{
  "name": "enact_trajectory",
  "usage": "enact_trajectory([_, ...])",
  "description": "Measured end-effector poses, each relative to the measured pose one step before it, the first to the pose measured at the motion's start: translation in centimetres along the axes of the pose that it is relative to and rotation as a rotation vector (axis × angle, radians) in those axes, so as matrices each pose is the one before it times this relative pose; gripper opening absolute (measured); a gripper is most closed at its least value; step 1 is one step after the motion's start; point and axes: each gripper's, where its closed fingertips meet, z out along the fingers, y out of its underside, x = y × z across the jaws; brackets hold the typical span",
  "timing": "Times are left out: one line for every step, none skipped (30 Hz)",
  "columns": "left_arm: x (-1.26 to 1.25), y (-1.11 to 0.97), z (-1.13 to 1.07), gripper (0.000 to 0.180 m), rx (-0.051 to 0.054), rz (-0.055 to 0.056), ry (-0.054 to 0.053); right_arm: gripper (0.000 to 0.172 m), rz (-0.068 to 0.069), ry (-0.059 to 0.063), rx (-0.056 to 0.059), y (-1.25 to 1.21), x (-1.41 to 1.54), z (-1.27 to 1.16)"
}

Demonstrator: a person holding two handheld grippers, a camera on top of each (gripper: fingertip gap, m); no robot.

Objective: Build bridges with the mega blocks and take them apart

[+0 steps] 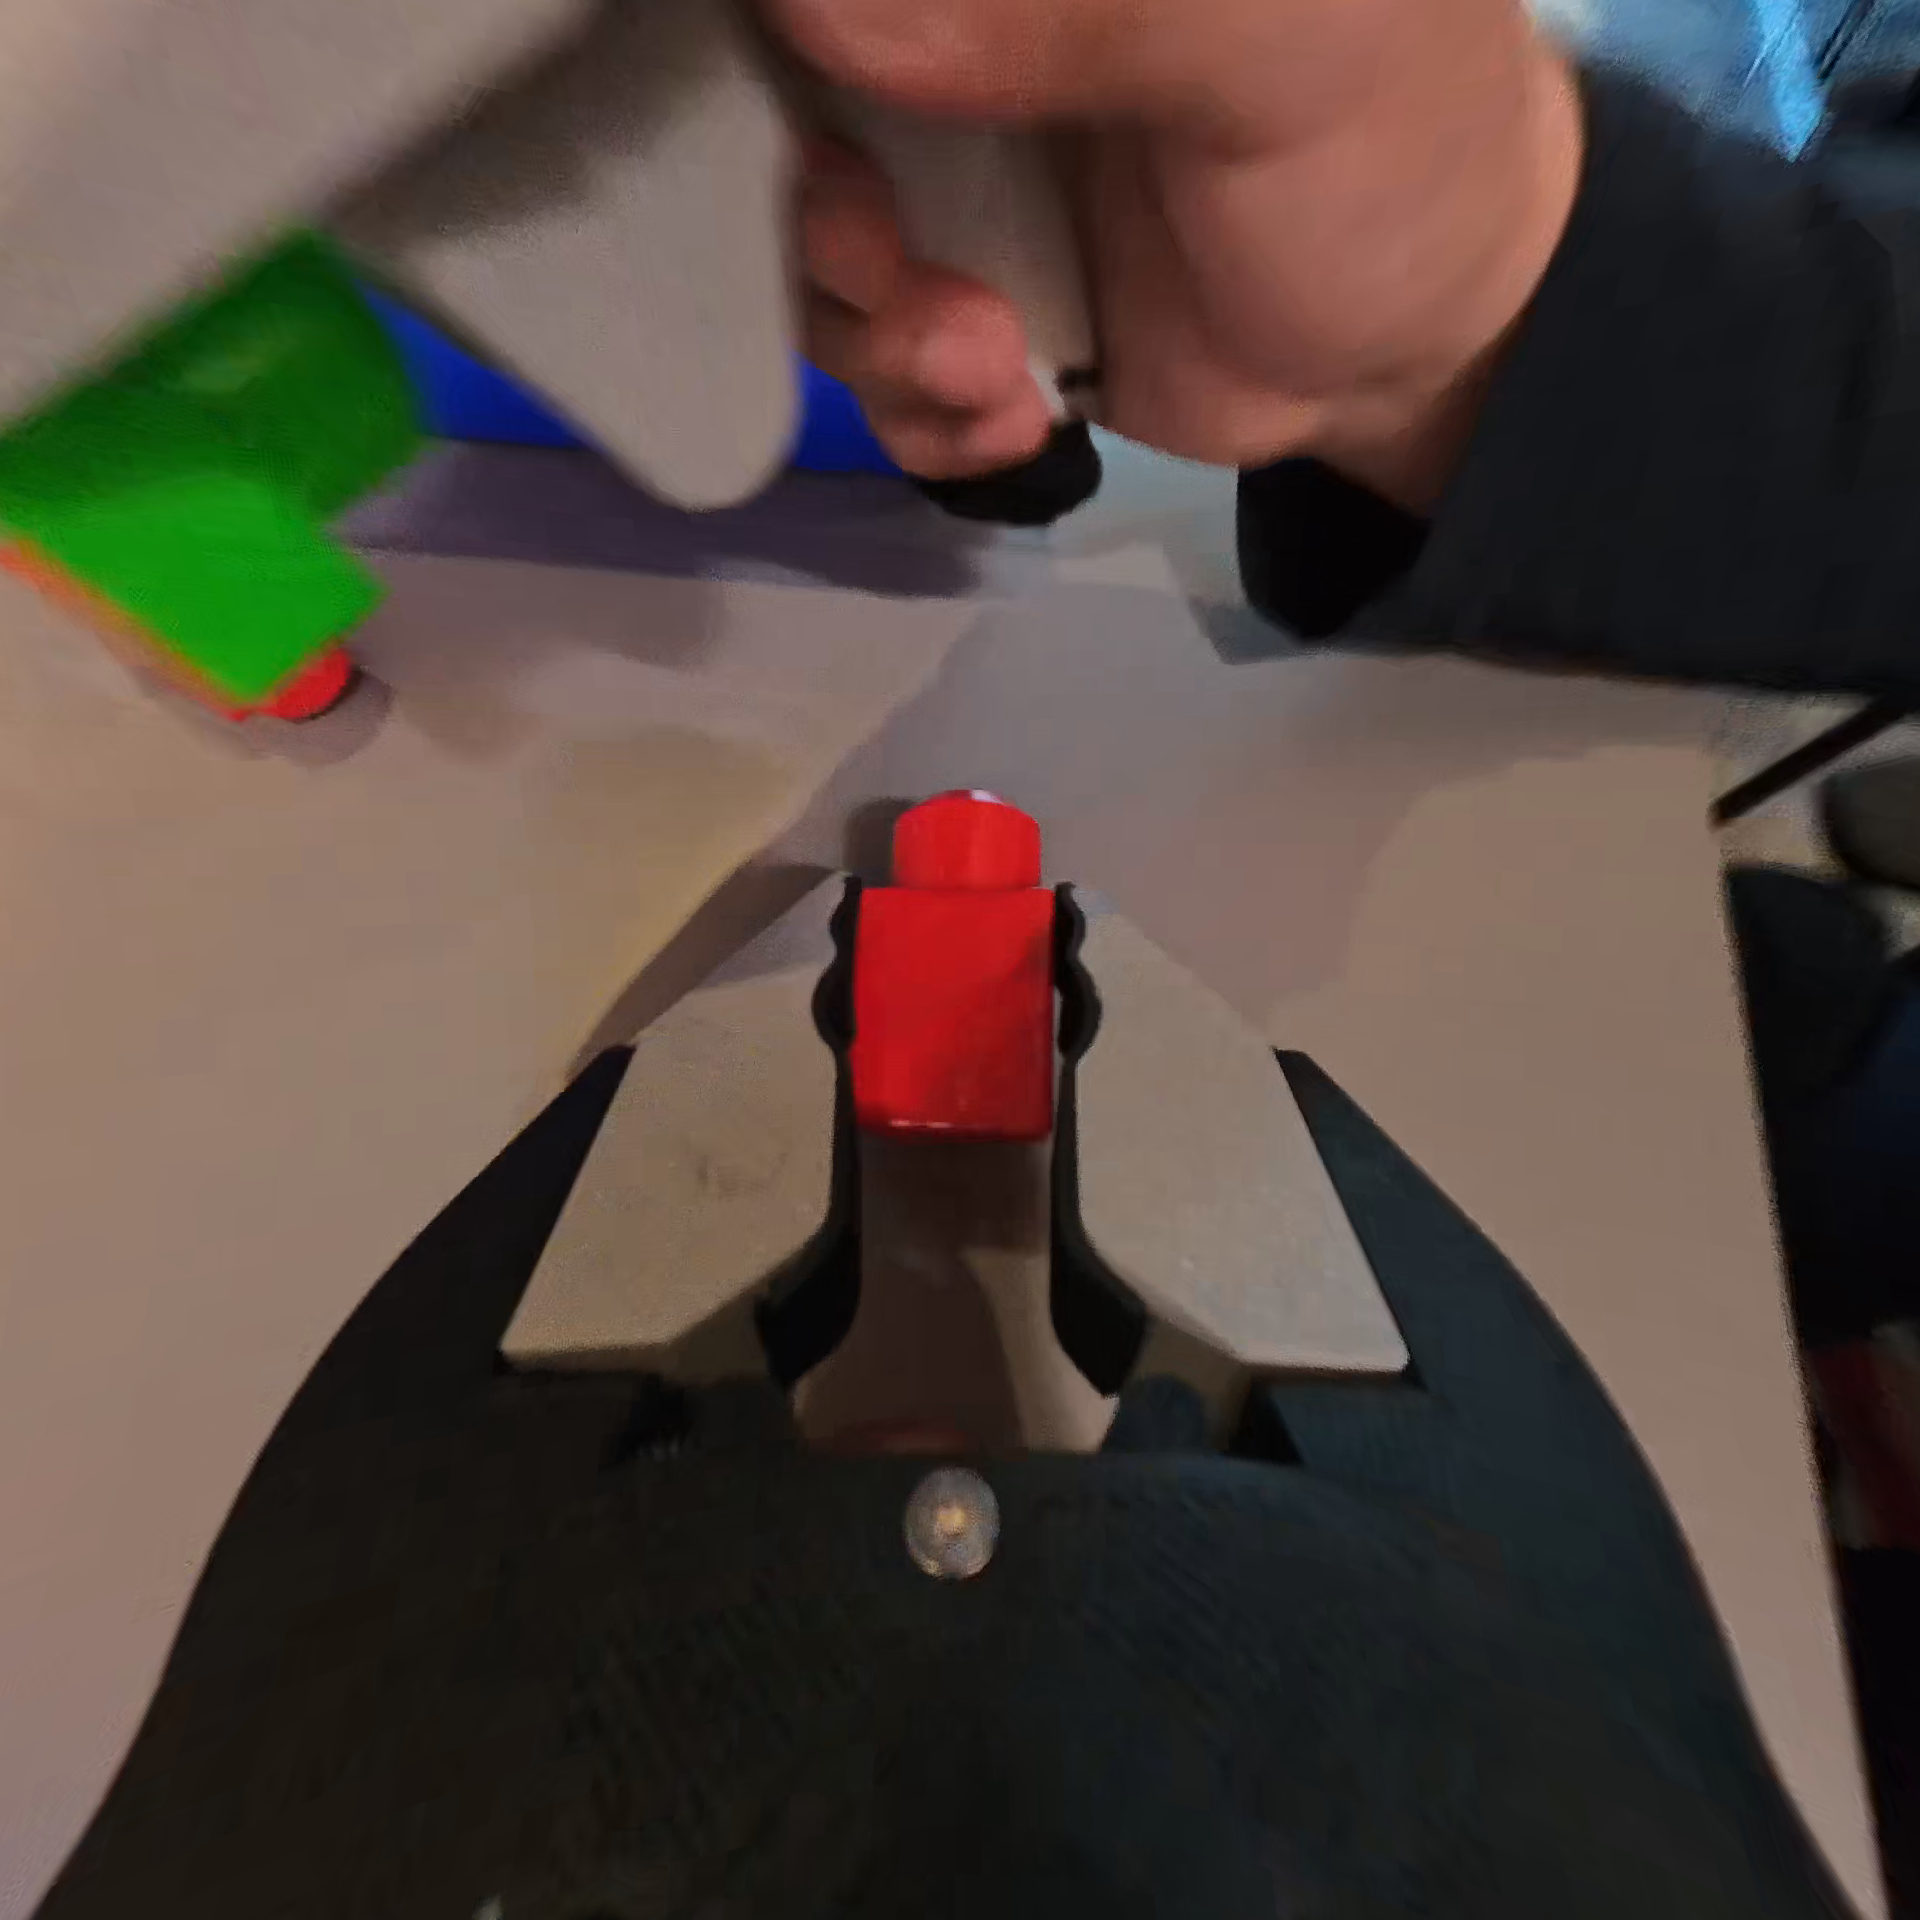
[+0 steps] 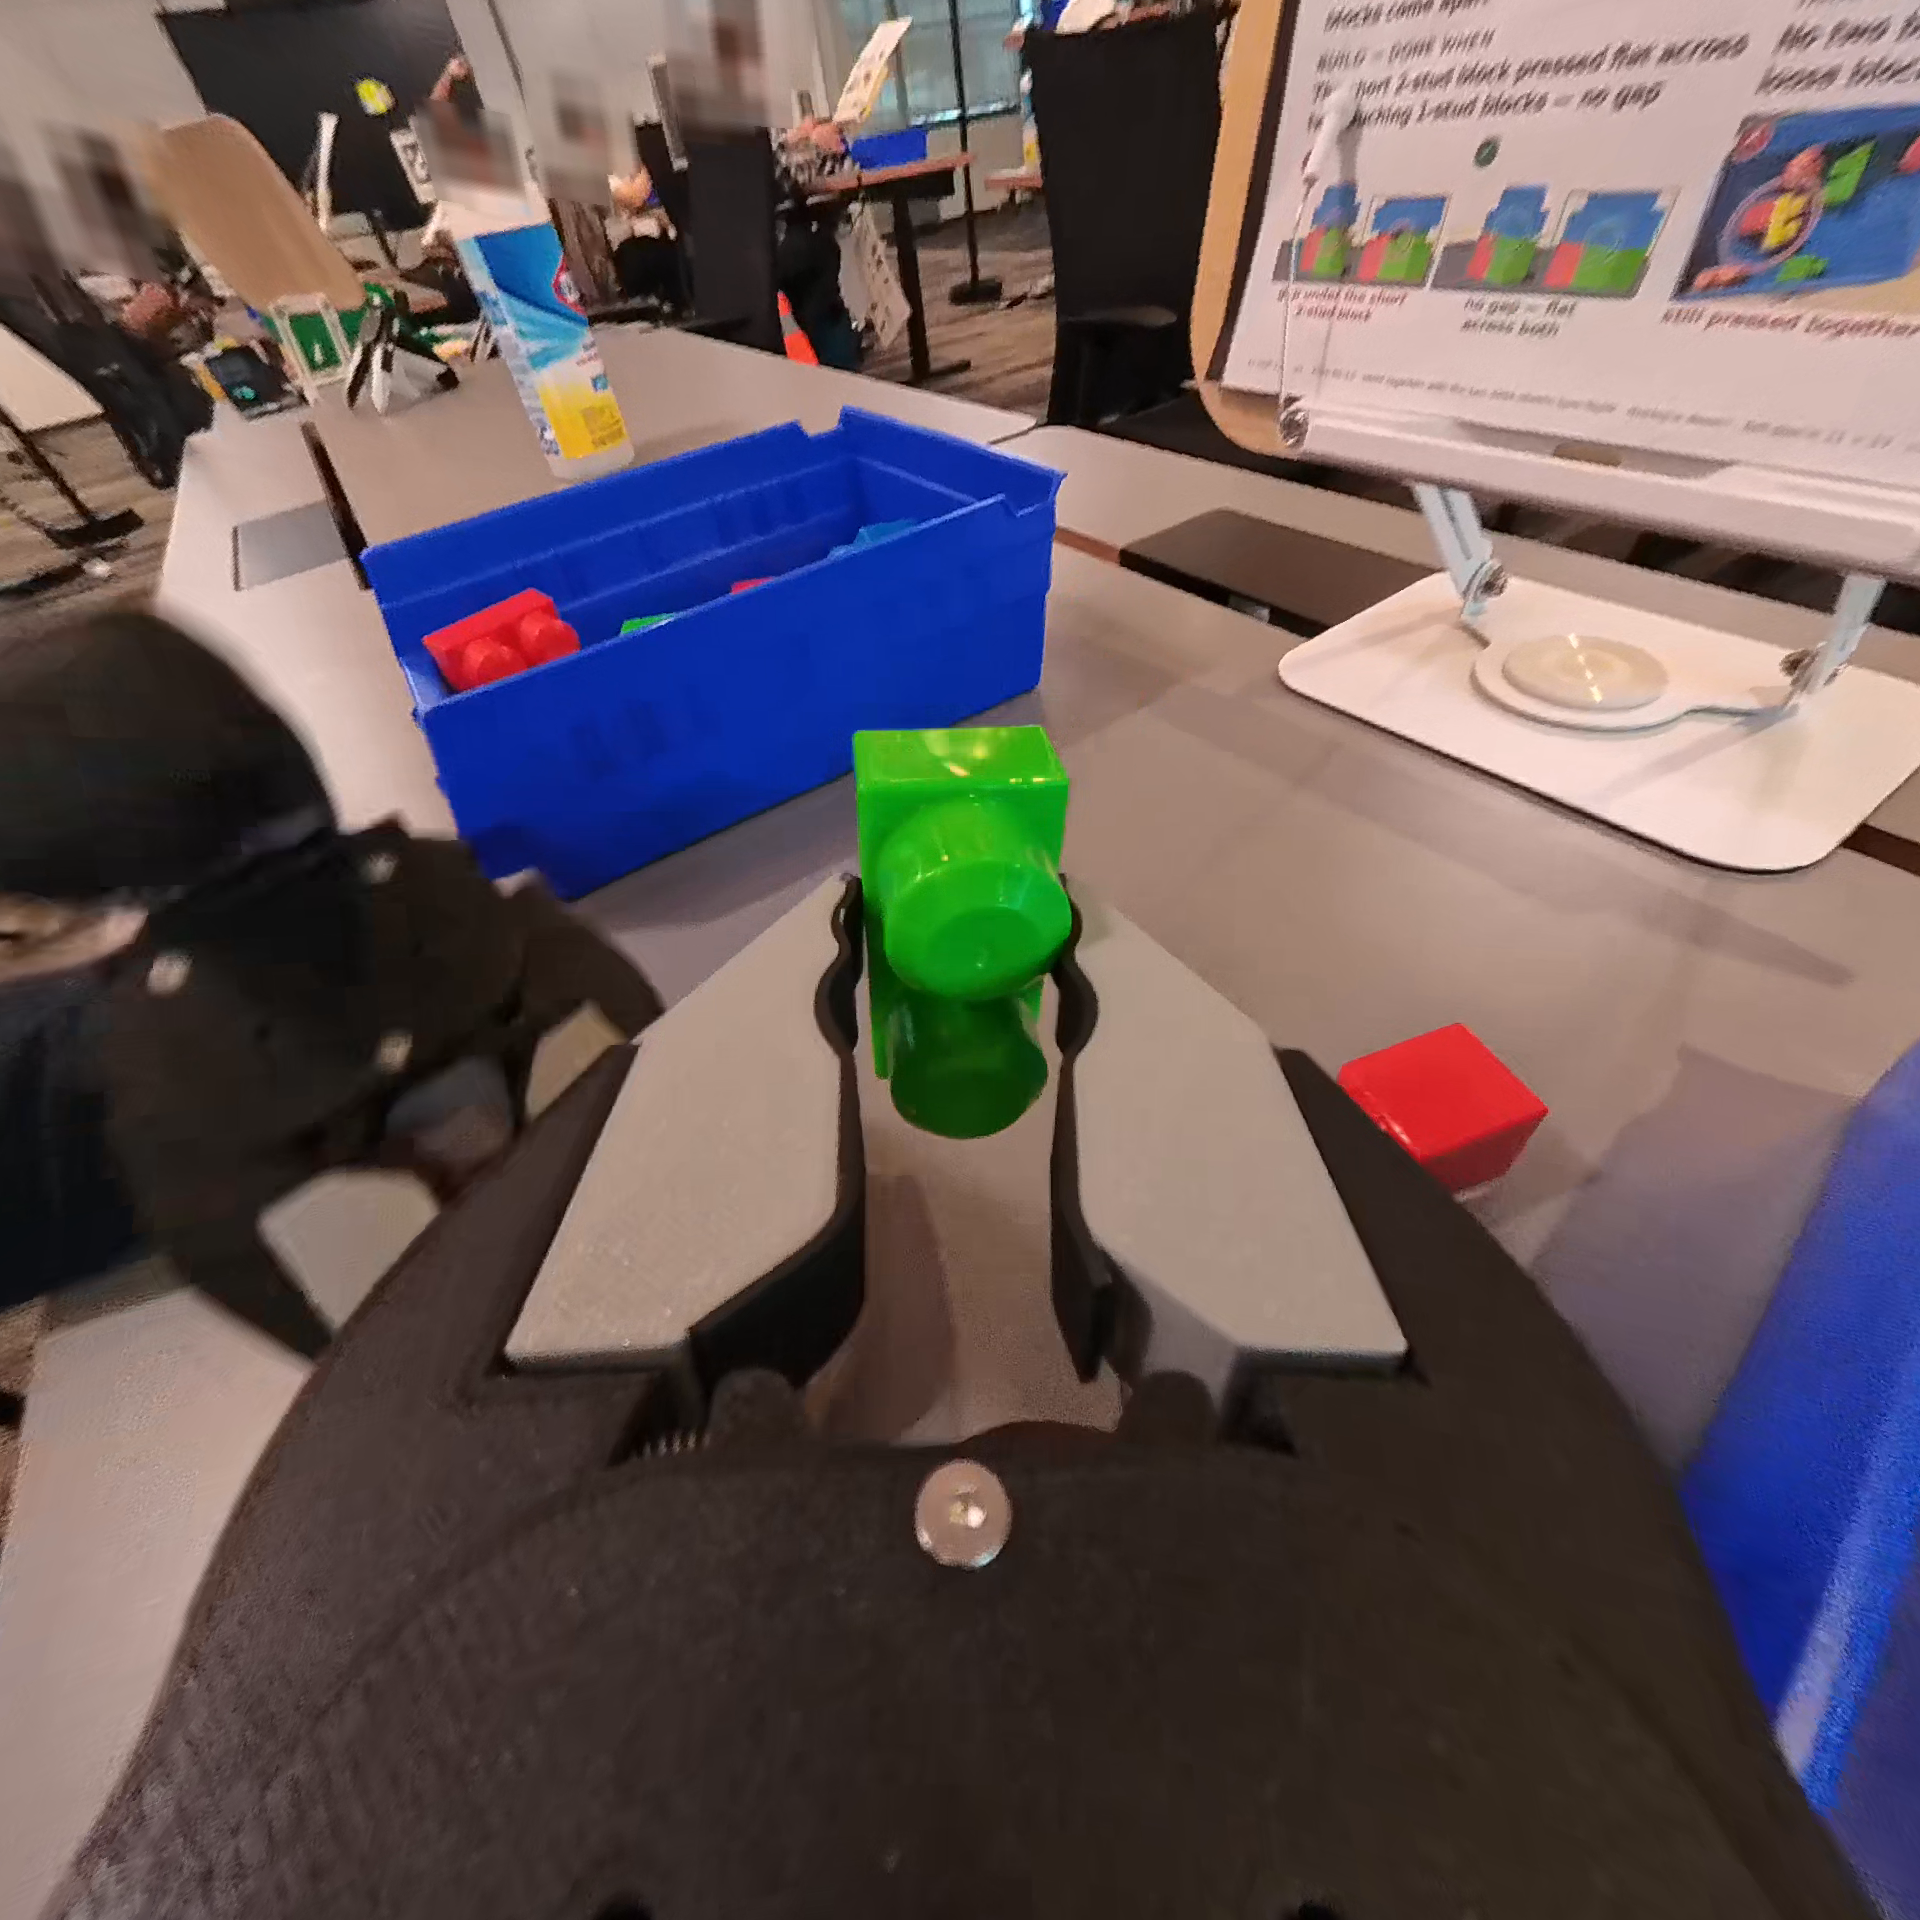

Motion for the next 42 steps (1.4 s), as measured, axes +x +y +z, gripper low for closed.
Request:
enact_trajectory([-0.667, -0.414, -1.01, 0.034, 0.0529, -0.054, 0.0104, 0.032, 0.0049, -0.019, -0.013, 0.209, -0.199, 0.076])
enact_trajectory([-0.892, -0.463, -0.964, 0.035, 0.0533, -0.0514, -0.0033, 0.032, 0.0051, -0.0194, -0.0086, 0.141, -0.205, 0.042])
enact_trajectory([-0.57, -0.538, -0.846, 0.034, 0.0562, -0.0546, 0.0159, 0.032, 0.007, -0.0255, -0.0063, 0.086, -0.279, 0.001])
enact_trajectory([-0.27, -0.542, -0.732, 0.034, 0.0527, -0.0521, 0.0287, 0.032, 0.009, -0.0322, -0.0022, 0.001, -0.374, -0.043])
enact_trajectory([-0.294, -0.587, -0.624, 0.034, 0.0531, -0.0405, 0.0155, 0.032, 0.0097, -0.0388, -0.001, -0.028, -0.483, -0.077])
enact_trajectory([-0.21, -0.449, -0.471, 0.034, 0.041, -0.028, 0.0103, 0.032, 0.0068, -0.0504, -0.0052, 0.009, -0.671, -0.086])
enact_trajectory([-0.106, -0.388, -0.395, 0.035, 0.0327, -0.0124, 0.0084, 0.032, 0.0033, -0.0556, -0.0136, 0.114, -0.772, -0.096])
enact_trajectory([-0.108, -0.301, -0.356, 0.034, 0.023, -0.0061, 0.0044, 0.032, 0.0004, -0.0478, -0.0188, 0.229, -0.67, -0.107])
enact_trajectory([-0.001, -0.171, -0.295, 0.034, 0.0101, -0.0043, 0.0091, 0.032, 0.0014, -0.0425, -0.0205, 0.301, -0.585, -0.073])
enact_trajectory([0.185, -0.088, -0.224, 0.034, 0.0058, 0.0016, 0.0159, 0.032, 0.0013, -0.0326, -0.024, 0.369, -0.468, -0.031])
enact_trajectory([0.202, -0.034, -0.138, 0.035, 0.0035, 0.0142, 0.0084, 0.032, -0.0025, -0.0116, -0.0203, 0.287, -0.208, -0.027])
enact_trajectory([0.321, 0.205, -0.038, 0.035, -0.0132, 0.0071, 0.0161, 0.032, -0.0077, 0.005, -0.0127, 0.146, -0.024, -0.032])
enact_trajectory([0.251, 0.349, 0.051, 0.035, -0.0209, 0.0046, 0.0111, 0.032, -0.0117, -0.0041, -0.0111, 0.107, -0.213, -0.033])
enact_trajectory([0.158, 0.332, 0.097, 0.035, -0.0207, 0.0149, 0.0012, 0.032, -0.0152, -0.0215, -0.0195, 0.218, -0.506, -0.027])
enact_trajectory([0.221, 0.226, 0.094, 0.035, -0.0161, 0.0255, 0.0015, 0.032, -0.0163, -0.0227, -0.028, 0.392, -0.554, 0.017])
enact_trajectory([0.28, 0.13, 0.06, 0.034, -0.0118, 0.0257, 0.0052, 0.032, -0.0176, -0.0109, -0.0351, 0.538, -0.354, 0.086])
enact_trajectory([0.204, 0.012, 0.003, 0.034, -0.0041, 0.0186, 0.0036, 0.032, -0.0159, -0.0022, -0.0395, 0.667, -0.196, 0.144])
enact_trajectory([0.223, -0.002, -0.041, 0.034, -0.0022, 0.0098, 0.0086, 0.032, -0.011, 0.0024, -0.0406, 0.716, -0.057, 0.208])
enact_trajectory([0.185, 0.006, -0.082, 0.034, -0.0028, 0.0079, 0.0074, 0.032, -0.0103, -0.001, -0.0372, 0.666, -0.107, 0.223])
enact_trajectory([0.139, -0.028, -0.125, 0.034, -0.0002, 0.0123, 0.0045, 0.032, -0.0113, -0.0139, -0.0349, 0.615, -0.319, 0.22])
enact_trajectory([0.144, -0.088, -0.124, 0.035, 0.0032, 0.0099, 0.0051, 0.032, -0.0116, -0.0192, -0.0284, 0.485, -0.427, 0.187])
enact_trajectory([0.277, -0.104, -0.092, 0.034, 0.0067, 0.0024, 0.0157, 0.032, -0.0087, -0.0158, -0.0165, 0.302, -0.336, 0.153])
enact_trajectory([0.313, -0.141, -0.036, 0.034, 0.0074, 0.0001, 0.0178, 0.032, -0.0009, -0.0174, -0.0064, 0.145, -0.292, 0.147])
enact_trajectory([0.337, -0.082, 0.009, 0.034, 0.0052, 0.0037, 0.0181, 0.032, 0.0039, -0.0213, 0.0019, -0.013, -0.28, 0.121])
enact_trajectory([0.186, 0.081, 0.098, 0.034, -0.0028, 0.0017, 0.0096, 0.032, 0.0015, -0.0225, 0.007, -0.124, -0.313, 0.099])
enact_trajectory([0.172, 0.077, 0.182, 0.034, -0.0027, -0.0025, 0.0104, 0.032, -0.0043, -0.0169, 0.0, 0.002, -0.283, 0.143])
enact_trajectory([0.299, 0.011, 0.205, 0.034, -0.0003, -0.0006, 0.0171, 0.032, -0.0047, -0.0196, -0.0139, 0.262, -0.353, 0.224])
enact_trajectory([0.316, 0.145, 0.218, 0.034, -0.0062, 0.0012, 0.0167, 0.032, -0.0012, -0.0175, -0.0171, 0.324, -0.288, 0.222])
enact_trajectory([0.158, 0.116, 0.115, 0.034, -0.0024, 0.002, 0.0073, 0.032, -0.0001, -0.0141, -0.0126, 0.262, -0.177, 0.126])
enact_trajectory([0.11, -0.111, 0.013, 0.034, 0.0107, -0.0052, 0.0071, 0.032, -0.0026, -0.0084, 0.0021, 0.05, -0.088, 0.002])
enact_trajectory([0.172, -0.198, -0.033, 0.034, 0.0125, -0.0067, 0.0133, 0.032, 0.0007, -0.0136, 0.0133, -0.159, -0.173, -0.073])
enact_trajectory([0.222, -0.114, -0.027, 0.034, 0.0057, -0.0013, 0.0138, 0.032, 0.0005, -0.0156, 0.0119, -0.125, -0.206, -0.068])
enact_trajectory([0.145, 0.131, 0.043, 0.035, -0.0097, 0.0063, 0.0065, 0.032, -0.0028, -0.0103, -0.0031, 0.11, -0.158, 0.025])
enact_trajectory([-0.002, 0.431, 0.088, 0.035, -0.027, 0.0103, -0.0053, 0.032, -0.0088, 0.003, -0.0197, 0.361, -0.014, 0.154])
enact_trajectory([-0.18, 0.578, 0.111, 0.035, -0.0333, 0.0079, -0.0141, 0.032, -0.0133, 0.0183, -0.0281, 0.468, 0.183, 0.226])
enact_trajectory([-0.179, 0.488, 0.07, 0.034, -0.0265, 0.0008, -0.0121, 0.032, -0.0145, 0.0228, -0.0249, 0.391, 0.223, 0.246])
enact_trajectory([0.059, 0.294, 0.01, 0.034, -0.0174, -0.0064, 0.0053, 0.032, -0.0179, 0.0138, -0.0165, 0.243, 0.023, 0.243])
enact_trajectory([0.242, -0.027, -0.071, 0.034, 0.0045, -0.0079, 0.0176, 0.032, -0.0202, 0.0092, -0.0061, 0.042, -0.09, 0.191])
enact_trajectory([0.015, -0.108, -0.082, 0.034, 0.0089, -0.0073, 0.0045, 0.032, -0.018, 0.0176, -0.0027, -0.04, 0.041, 0.15])
enact_trajectory([-0.198, -0.046, -0.037, 0.034, 0.0036, -0.0018, -0.0143, 0.032, -0.0128, 0.0281, -0.0049, -0.035, 0.237, 0.064])
enact_trajectory([-0.163, -0.059, -0.032, 0.034, 0.0034, 0.0069, -0.0152, 0.031, -0.0065, 0.024, -0.003, -0.028, 0.229, 0.026])
enact_trajectory([-0.103, -0.011, 0.011, 0.034, 0.0005, 0.0117, -0.0163, 0.031, -0.0027, 0.0159, -0.0051, 0.015, 0.144, 0.016])
